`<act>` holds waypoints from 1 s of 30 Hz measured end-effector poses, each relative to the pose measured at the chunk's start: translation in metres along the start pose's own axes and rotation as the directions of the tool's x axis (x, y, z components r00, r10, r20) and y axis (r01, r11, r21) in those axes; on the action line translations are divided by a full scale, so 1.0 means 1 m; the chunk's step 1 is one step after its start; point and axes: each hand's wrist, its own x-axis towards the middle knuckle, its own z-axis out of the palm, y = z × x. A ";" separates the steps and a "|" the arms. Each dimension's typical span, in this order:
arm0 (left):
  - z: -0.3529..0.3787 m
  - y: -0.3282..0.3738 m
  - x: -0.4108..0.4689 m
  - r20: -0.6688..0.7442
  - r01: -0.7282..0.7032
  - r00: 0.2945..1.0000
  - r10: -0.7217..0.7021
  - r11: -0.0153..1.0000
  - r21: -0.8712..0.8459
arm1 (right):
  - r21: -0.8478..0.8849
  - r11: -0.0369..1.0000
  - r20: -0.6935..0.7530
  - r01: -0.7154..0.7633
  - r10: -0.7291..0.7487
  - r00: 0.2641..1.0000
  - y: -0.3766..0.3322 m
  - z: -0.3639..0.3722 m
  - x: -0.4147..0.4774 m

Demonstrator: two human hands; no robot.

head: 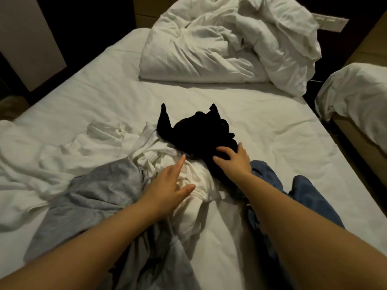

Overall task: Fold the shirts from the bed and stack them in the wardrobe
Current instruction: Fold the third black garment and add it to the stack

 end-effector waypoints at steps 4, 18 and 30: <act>-0.009 -0.014 -0.012 -0.031 0.005 1.000 -0.007 0.998 -0.063 | 0.078 0.997 0.039 0.013 -0.016 0.999 -0.020 0.013 0.014; -0.033 0.043 -0.111 -0.087 -0.029 0.996 0.015 0.987 -0.155 | 0.749 0.564 -0.327 0.347 -0.141 0.934 -0.088 -0.063 -0.161; -0.089 0.223 -0.335 -0.461 -0.166 0.884 0.077 0.973 -0.157 | 0.862 0.249 -0.335 0.442 -0.374 0.865 -0.144 -0.176 -0.479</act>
